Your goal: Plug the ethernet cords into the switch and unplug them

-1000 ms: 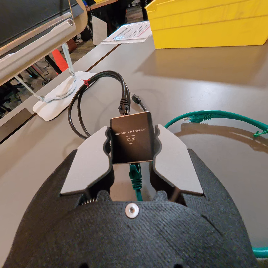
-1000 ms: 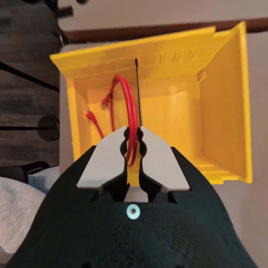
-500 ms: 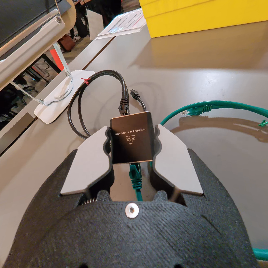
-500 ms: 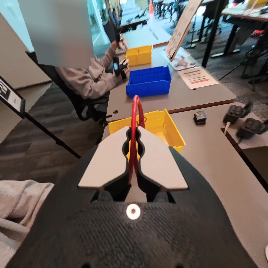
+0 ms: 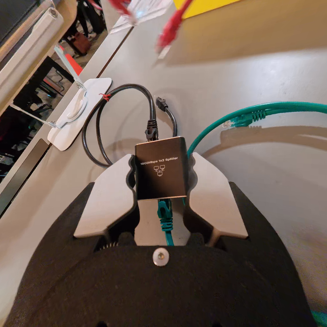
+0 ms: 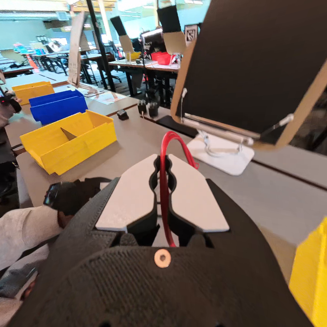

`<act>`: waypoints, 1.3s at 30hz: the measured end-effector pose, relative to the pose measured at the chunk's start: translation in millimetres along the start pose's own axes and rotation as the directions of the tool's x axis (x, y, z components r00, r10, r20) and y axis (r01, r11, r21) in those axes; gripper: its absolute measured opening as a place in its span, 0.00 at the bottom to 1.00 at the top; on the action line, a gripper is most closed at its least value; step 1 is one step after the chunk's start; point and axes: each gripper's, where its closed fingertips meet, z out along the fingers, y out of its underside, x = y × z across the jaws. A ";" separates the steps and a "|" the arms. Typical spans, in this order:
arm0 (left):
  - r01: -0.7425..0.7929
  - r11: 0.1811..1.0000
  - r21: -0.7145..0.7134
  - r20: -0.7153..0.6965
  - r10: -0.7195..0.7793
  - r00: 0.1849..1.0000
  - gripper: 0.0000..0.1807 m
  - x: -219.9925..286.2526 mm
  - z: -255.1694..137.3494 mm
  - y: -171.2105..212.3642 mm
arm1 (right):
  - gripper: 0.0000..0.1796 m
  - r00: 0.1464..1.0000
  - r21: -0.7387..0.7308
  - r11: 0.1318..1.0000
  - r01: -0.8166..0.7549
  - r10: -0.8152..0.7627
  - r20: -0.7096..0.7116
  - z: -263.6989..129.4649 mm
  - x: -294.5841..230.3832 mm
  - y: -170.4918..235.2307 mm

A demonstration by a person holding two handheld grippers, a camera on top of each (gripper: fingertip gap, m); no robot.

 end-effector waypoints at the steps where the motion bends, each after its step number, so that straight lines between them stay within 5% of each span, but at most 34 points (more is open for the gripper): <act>1: -0.014 1.000 -0.011 0.002 0.014 1.000 0.32 1.1 1.2 1.0 | 0.03 0.999 -0.020 0.999 -0.041 0.041 0.000 -6.2 1.2 11.6; 11: -0.048 0.998 -0.043 0.005 0.048 0.999 0.32 4.2 4.8 4.1 | 0.03 0.907 -0.108 0.902 -0.418 0.421 0.015 -26.7 47.2 93.8; 15: -0.046 0.998 -0.037 0.002 0.047 0.999 0.32 4.4 4.3 3.5 | 0.14 0.872 -0.146 0.860 -0.489 0.485 -0.063 -22.5 76.7 131.9; 19: -0.040 0.999 -0.032 -0.004 0.040 0.999 0.32 4.4 4.0 3.0 | 0.25 0.920 -0.124 0.915 -0.383 0.367 -0.137 -27.0 85.3 124.9; 22: -0.038 0.999 -0.029 -0.008 0.038 0.999 0.32 4.6 3.8 2.7 | 0.28 0.958 -0.114 0.979 -0.167 0.134 -0.254 -34.7 90.4 106.9; 28: -0.044 0.998 -0.035 -0.009 0.044 0.999 0.32 5.3 4.4 3.4 | 0.30 0.881 -0.074 0.986 0.150 -0.167 -0.442 -56.0 92.0 63.6; 33: -0.049 0.998 -0.037 -0.008 0.048 0.999 0.32 5.6 4.5 3.6 | 0.27 0.907 -0.008 0.981 0.196 -0.185 -0.379 -54.9 72.2 51.7; 39: -0.055 0.998 -0.037 -0.008 0.055 0.998 0.32 6.1 4.6 3.8 | 0.24 0.939 -0.160 0.970 0.181 -0.219 -0.266 -26.6 58.3 93.8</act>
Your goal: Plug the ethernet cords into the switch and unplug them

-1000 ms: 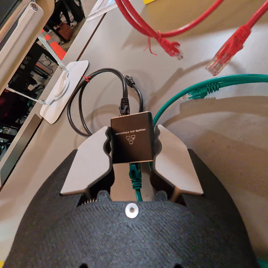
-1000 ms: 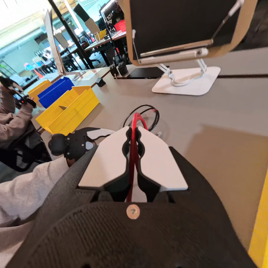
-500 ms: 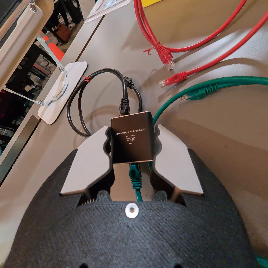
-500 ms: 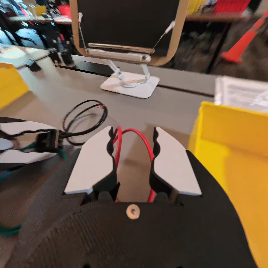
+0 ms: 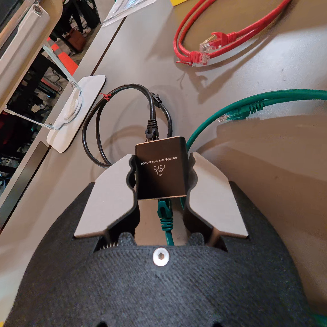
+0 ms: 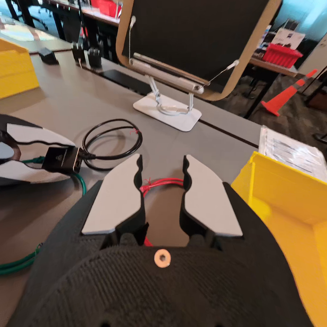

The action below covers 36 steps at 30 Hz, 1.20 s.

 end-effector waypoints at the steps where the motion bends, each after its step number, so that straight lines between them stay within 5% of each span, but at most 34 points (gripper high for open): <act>1: -0.001 1.000 0.000 0.000 0.001 1.000 0.32 0.1 0.0 0.0 | 0.24 1.000 -0.031 1.000 0.002 -0.001 0.031 3.5 -5.0 6.3; 6: -0.002 1.000 0.000 -0.002 0.002 1.000 0.32 0.5 0.0 0.2 | 0.19 0.972 -0.280 0.959 -0.032 0.095 0.216 19.8 -35.4 57.6; 14: -0.003 1.000 0.009 -0.008 0.003 1.000 0.32 1.2 -0.9 -0.7 | 0.14 0.978 -0.504 0.859 0.093 0.016 0.207 34.9 -42.1 123.2; 18: -0.013 0.999 0.044 -0.037 0.015 0.999 0.32 6.2 -3.0 -6.1 | 0.06 0.976 -0.482 0.865 0.142 -0.040 0.215 36.2 -43.1 121.8; 22: -0.030 0.996 0.082 -0.076 0.036 0.996 0.32 14.0 -5.3 -12.2 | 0.06 0.950 -0.310 0.910 0.275 -0.208 0.231 33.9 -49.0 91.1; 26: -0.012 0.990 0.144 -0.126 0.030 0.992 0.32 20.0 -11.0 -21.0 | 0.06 0.794 -0.090 0.801 0.592 -0.561 0.234 26.8 -81.8 66.8; 30: -0.008 0.980 0.197 -0.164 0.041 0.986 0.32 26.7 -16.4 -28.7 | 0.06 0.491 -0.114 0.478 0.871 -0.856 0.163 31.3 -97.1 79.6; 33: -0.041 0.980 0.197 -0.171 0.076 0.982 0.32 32.4 -16.0 -29.0 | 0.06 0.291 -0.074 0.282 0.956 -0.945 0.148 30.8 -108.2 85.9; 36: -0.076 0.976 0.206 -0.178 0.114 0.977 0.32 38.8 -16.3 -30.5 | 0.06 0.260 -0.042 0.257 0.966 -0.952 0.159 28.7 -113.6 87.6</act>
